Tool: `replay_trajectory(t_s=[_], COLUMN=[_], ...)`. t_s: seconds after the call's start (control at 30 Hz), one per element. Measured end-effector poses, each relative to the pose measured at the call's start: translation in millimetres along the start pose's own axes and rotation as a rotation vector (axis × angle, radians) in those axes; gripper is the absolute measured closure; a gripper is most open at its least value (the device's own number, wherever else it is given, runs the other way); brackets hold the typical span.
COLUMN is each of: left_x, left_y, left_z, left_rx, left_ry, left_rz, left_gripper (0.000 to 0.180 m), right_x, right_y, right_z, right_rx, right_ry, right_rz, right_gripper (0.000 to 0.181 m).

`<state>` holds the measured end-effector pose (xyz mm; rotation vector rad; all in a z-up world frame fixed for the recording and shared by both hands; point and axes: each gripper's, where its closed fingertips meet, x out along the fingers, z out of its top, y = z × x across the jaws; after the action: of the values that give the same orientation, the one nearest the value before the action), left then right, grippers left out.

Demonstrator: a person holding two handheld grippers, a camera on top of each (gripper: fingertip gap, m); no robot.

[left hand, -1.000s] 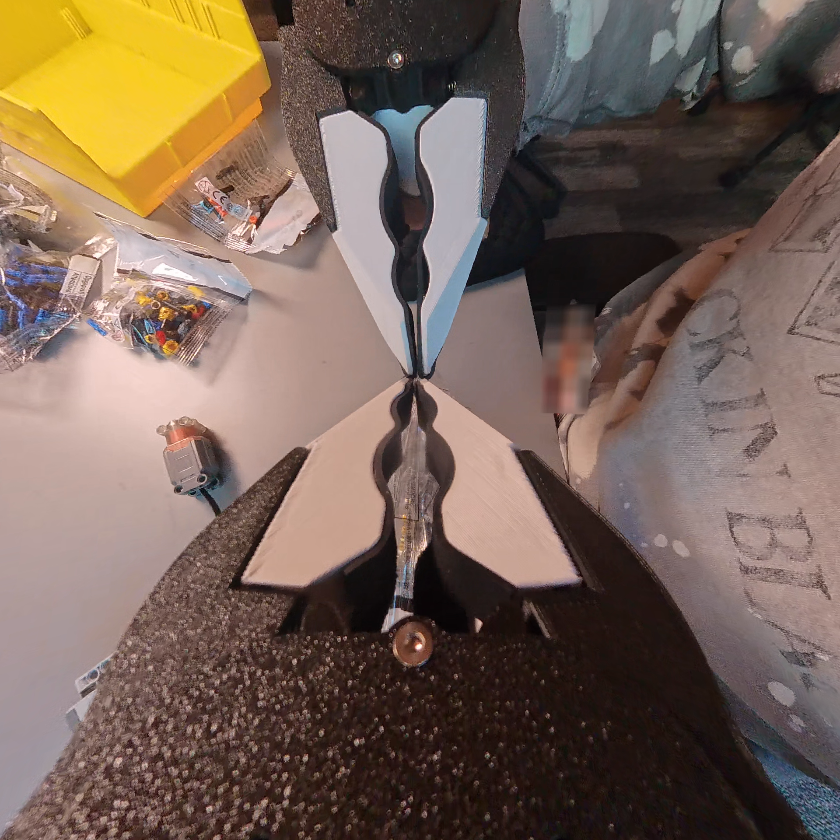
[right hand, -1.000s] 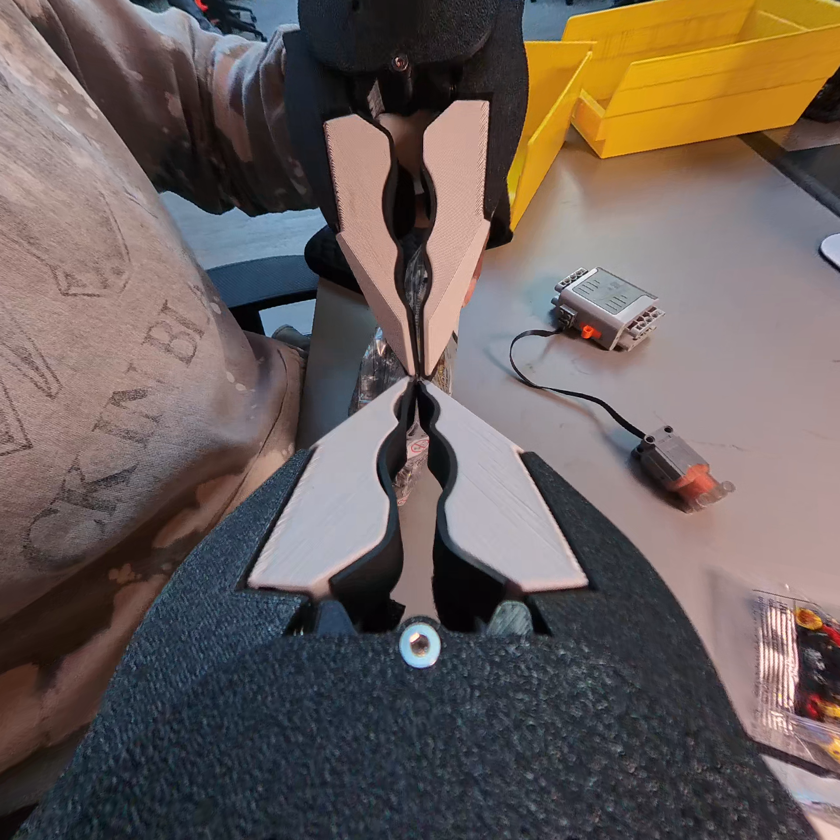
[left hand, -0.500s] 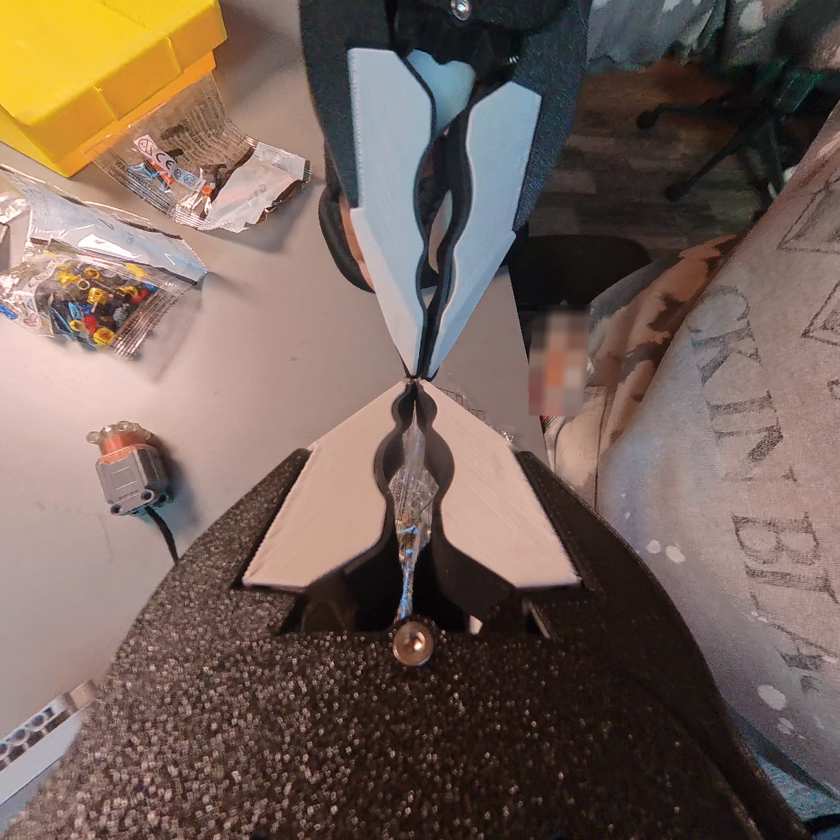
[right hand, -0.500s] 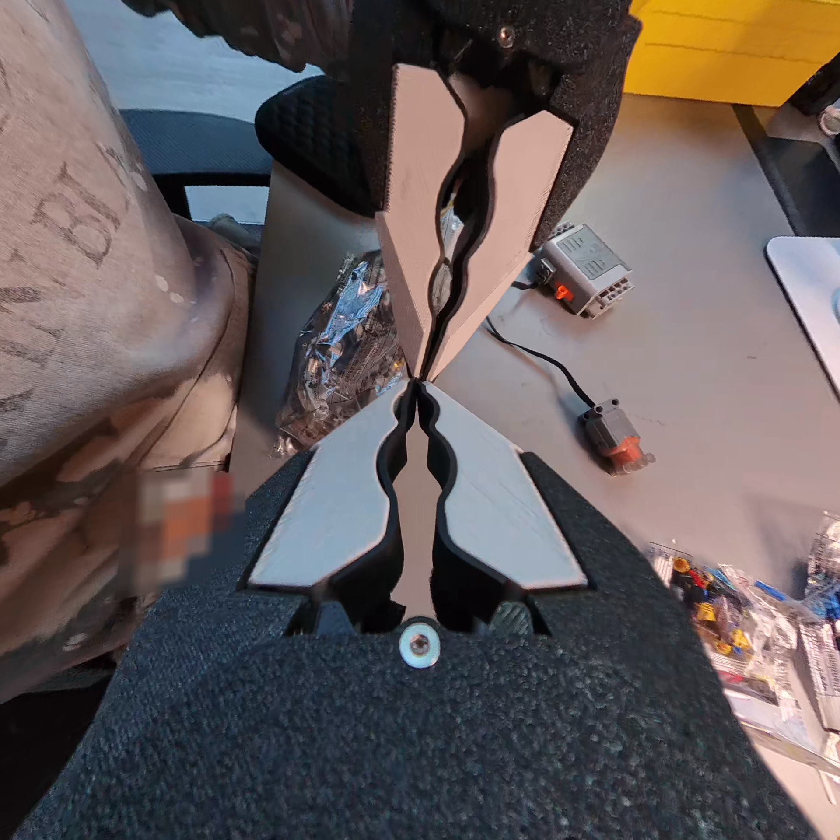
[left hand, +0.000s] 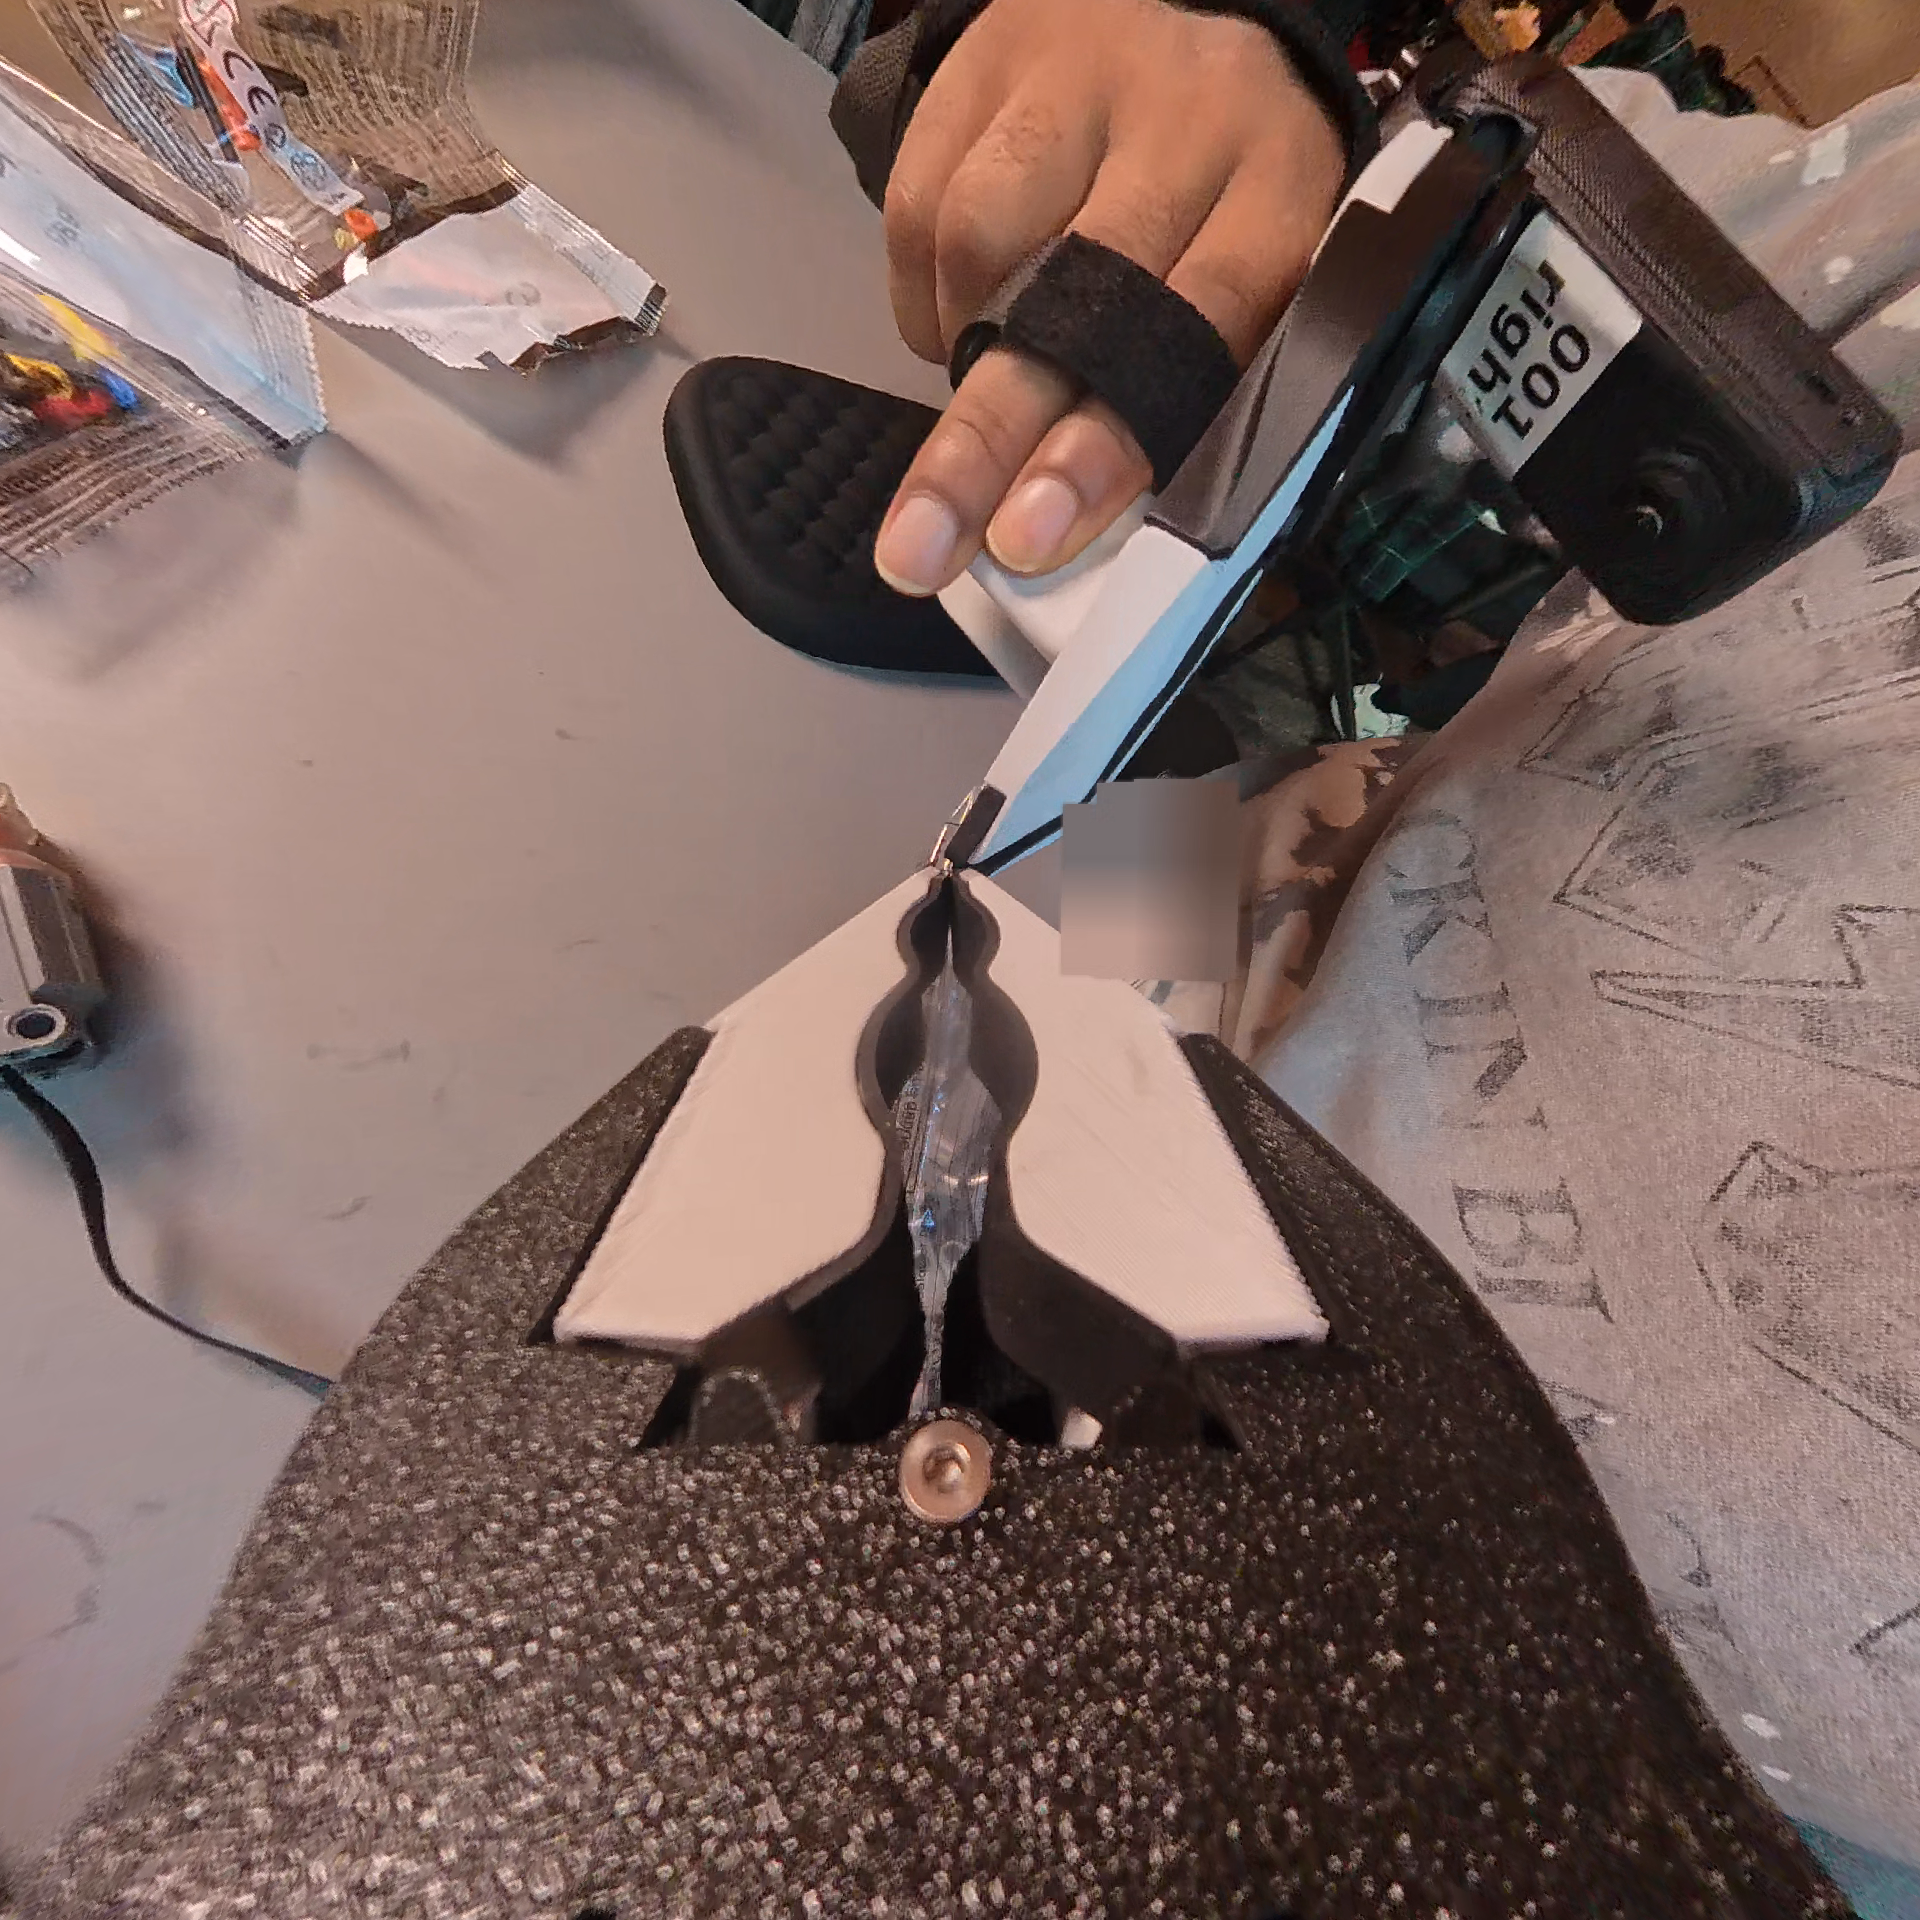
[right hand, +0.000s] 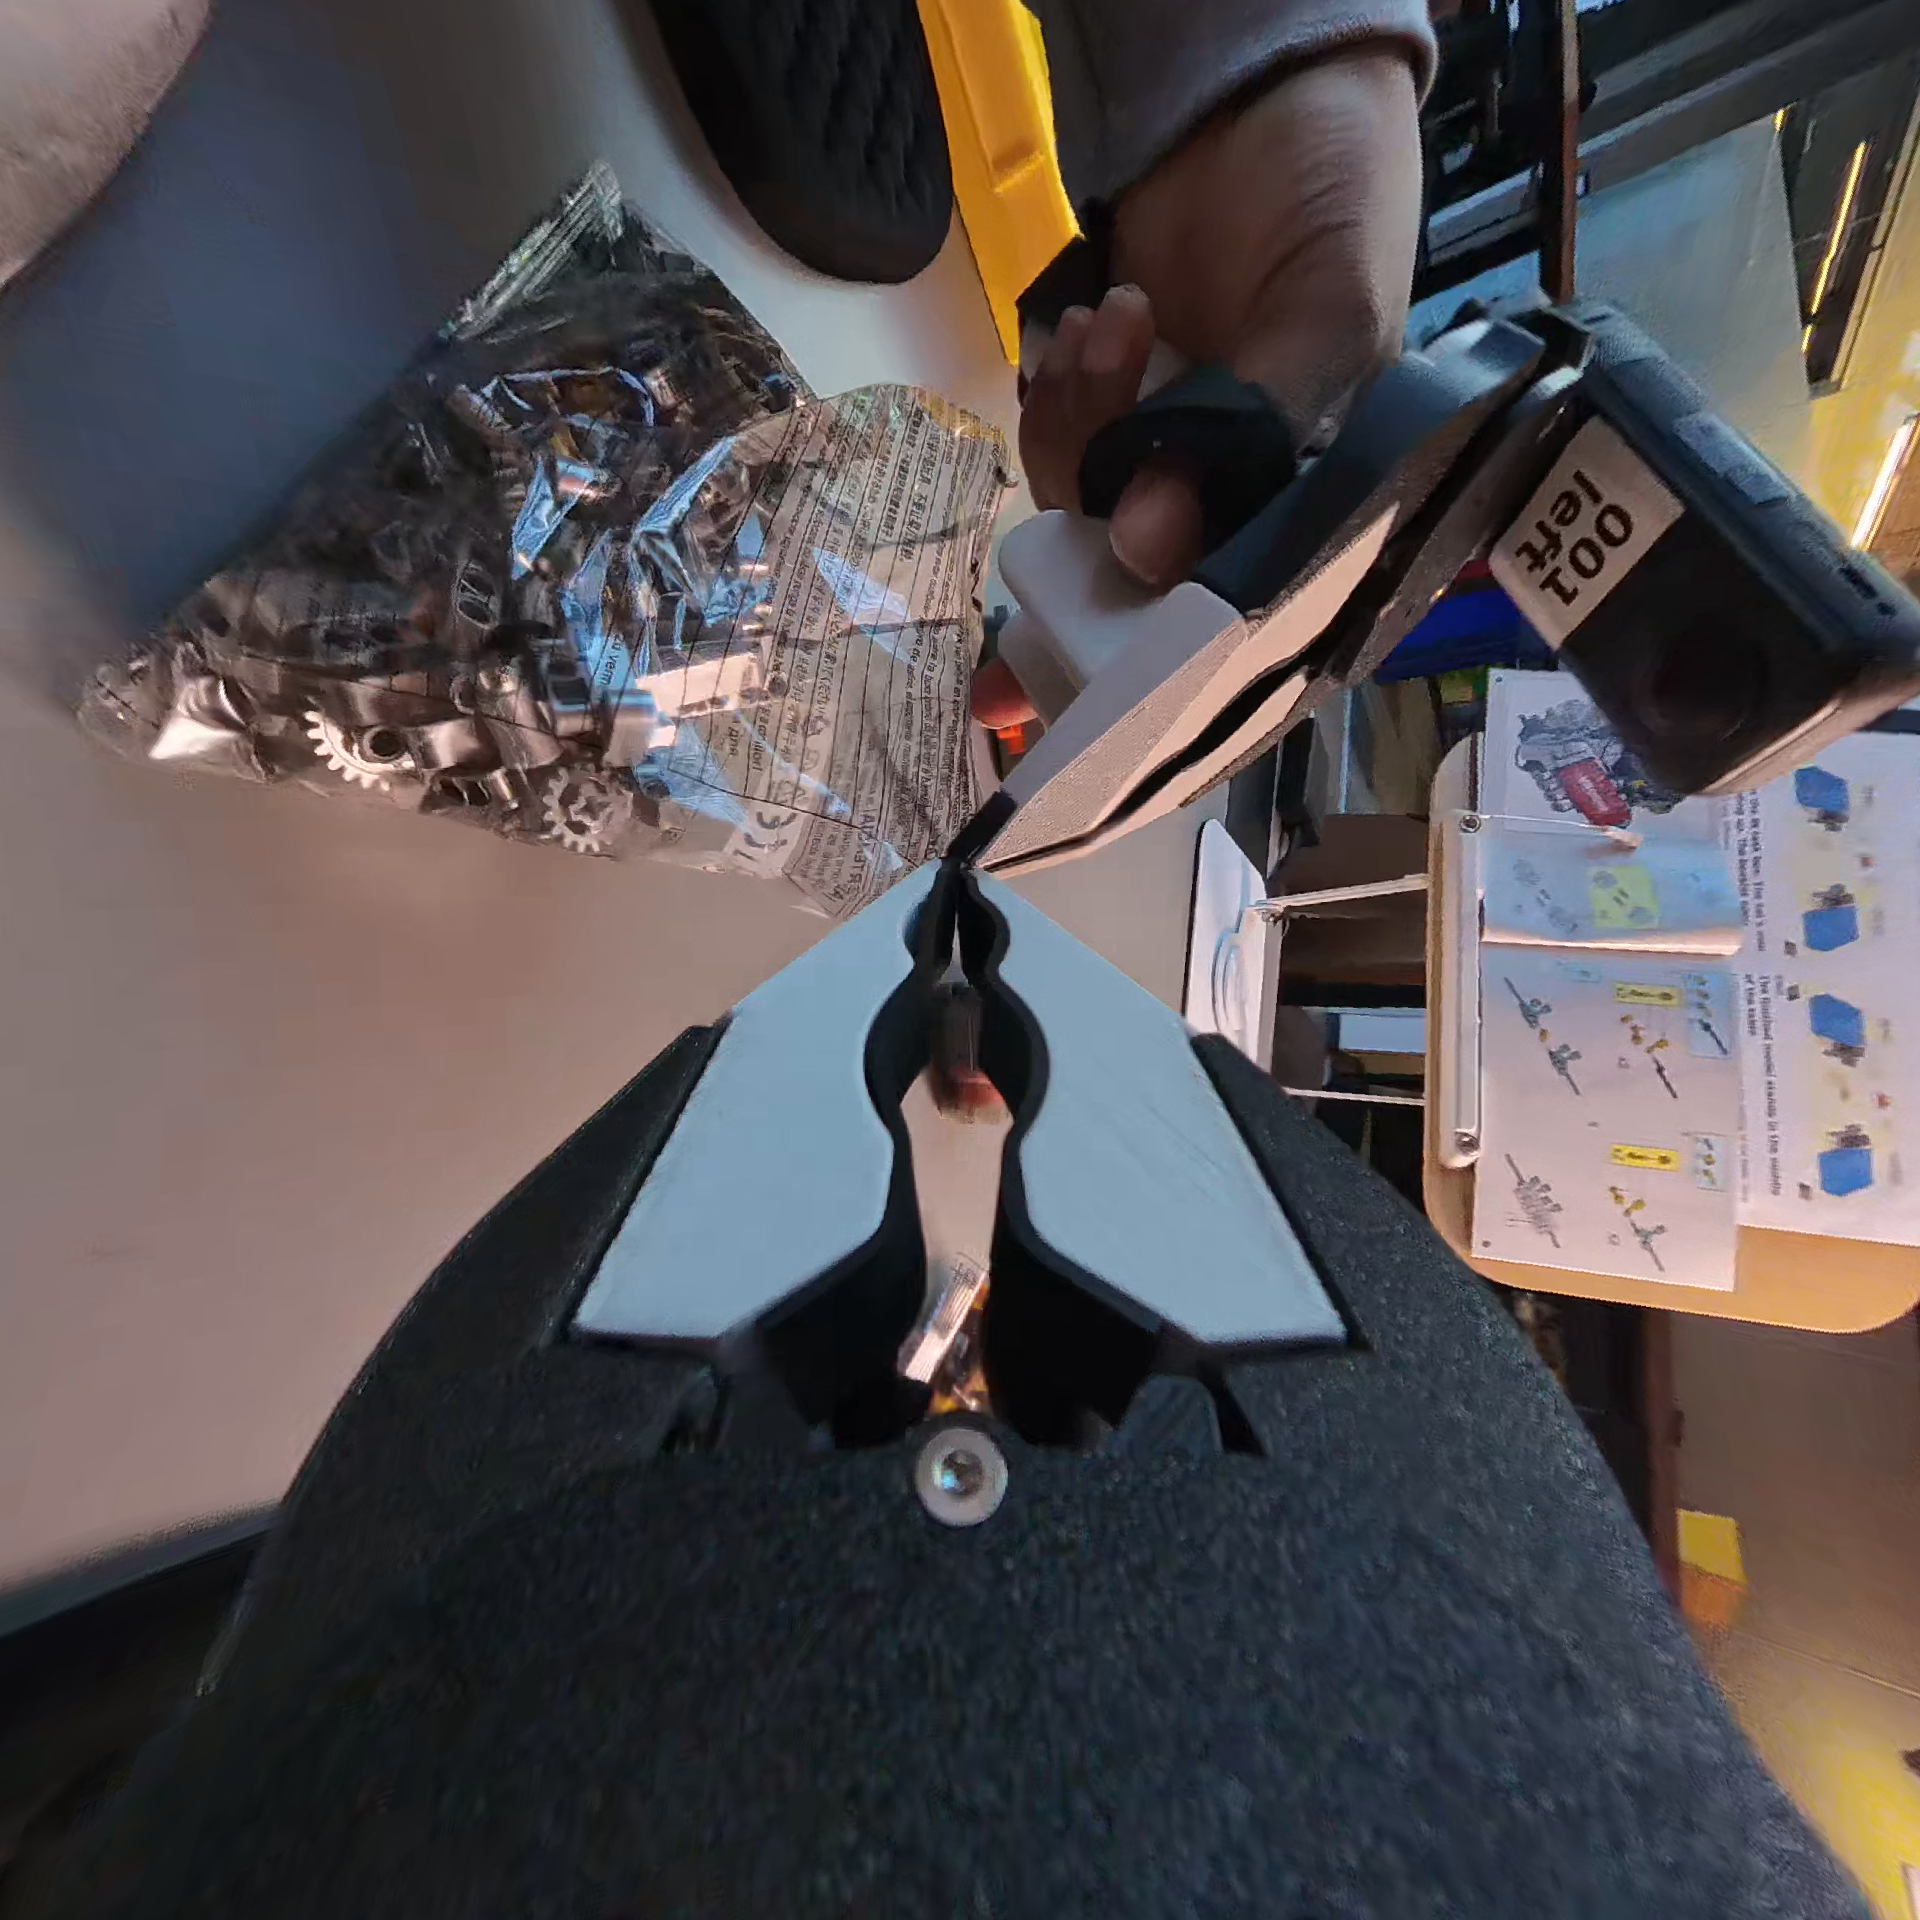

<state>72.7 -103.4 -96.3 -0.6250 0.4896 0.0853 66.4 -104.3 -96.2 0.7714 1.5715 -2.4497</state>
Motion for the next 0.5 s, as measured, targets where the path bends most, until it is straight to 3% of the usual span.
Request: replay_trajectory(t_s=[0.5], left_x=[13], left_y=[13], left_z=[-8], left_rx=[-0.141], left_ry=[-0.068], left_rz=[-0.081], left_gripper=[0.180], right_x=[6], right_y=[18], right_z=[-9], right_rx=[-0.072], right_ry=[0.019], right_rz=[0.080], right_gripper=[0.181])
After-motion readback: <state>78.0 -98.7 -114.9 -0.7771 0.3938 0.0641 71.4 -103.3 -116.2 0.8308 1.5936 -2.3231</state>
